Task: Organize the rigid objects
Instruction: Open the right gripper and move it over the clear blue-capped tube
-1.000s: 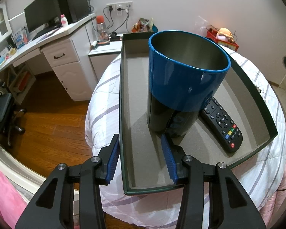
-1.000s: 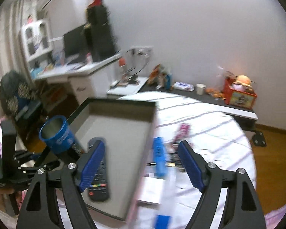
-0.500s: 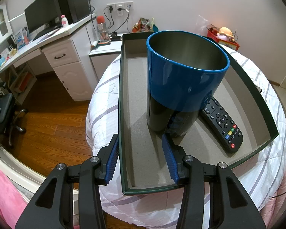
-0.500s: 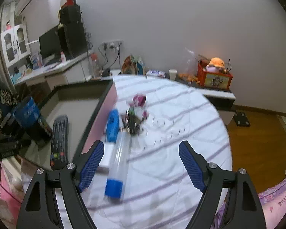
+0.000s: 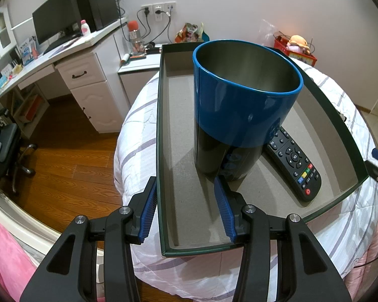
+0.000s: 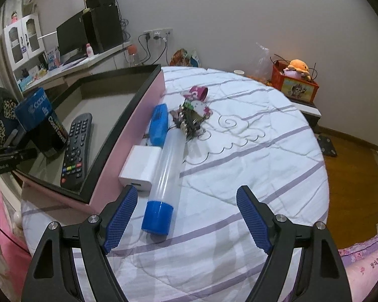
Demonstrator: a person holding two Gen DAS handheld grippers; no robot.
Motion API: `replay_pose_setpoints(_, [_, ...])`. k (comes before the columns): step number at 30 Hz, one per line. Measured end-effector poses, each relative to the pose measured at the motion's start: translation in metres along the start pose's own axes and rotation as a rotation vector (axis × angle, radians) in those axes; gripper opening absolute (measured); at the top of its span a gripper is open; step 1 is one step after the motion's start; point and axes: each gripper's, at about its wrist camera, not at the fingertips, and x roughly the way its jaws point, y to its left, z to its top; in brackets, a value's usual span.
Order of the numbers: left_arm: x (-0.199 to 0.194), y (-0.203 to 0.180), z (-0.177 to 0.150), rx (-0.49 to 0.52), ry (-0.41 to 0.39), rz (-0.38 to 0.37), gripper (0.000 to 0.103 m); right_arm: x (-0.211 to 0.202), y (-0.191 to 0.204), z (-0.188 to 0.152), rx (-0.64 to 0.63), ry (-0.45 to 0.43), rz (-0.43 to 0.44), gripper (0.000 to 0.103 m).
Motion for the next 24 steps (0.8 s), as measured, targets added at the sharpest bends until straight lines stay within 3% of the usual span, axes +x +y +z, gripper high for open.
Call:
replay_pose_setpoints(9, [0.001, -0.001, 0.001, 0.0, 0.0, 0.001, 0.046, 0.018, -0.003, -0.01, -0.004, 0.05, -0.035, 0.083])
replay_pose_setpoints(14, [0.001, -0.001, 0.001, 0.0, 0.001, 0.002, 0.046, 0.017, -0.022, -0.008, 0.036, 0.037, -0.112, 0.083])
replay_pose_setpoints(18, [0.001, -0.001, 0.001, 0.0, 0.0, 0.002, 0.046, 0.019, -0.033, -0.004, 0.054, 0.052, -0.107, 0.082])
replay_pose_setpoints(24, [0.001, -0.001, 0.001, 0.001, 0.001, 0.004, 0.046, 0.028, -0.017, 0.006, -0.028, 0.046, -0.054, 0.082])
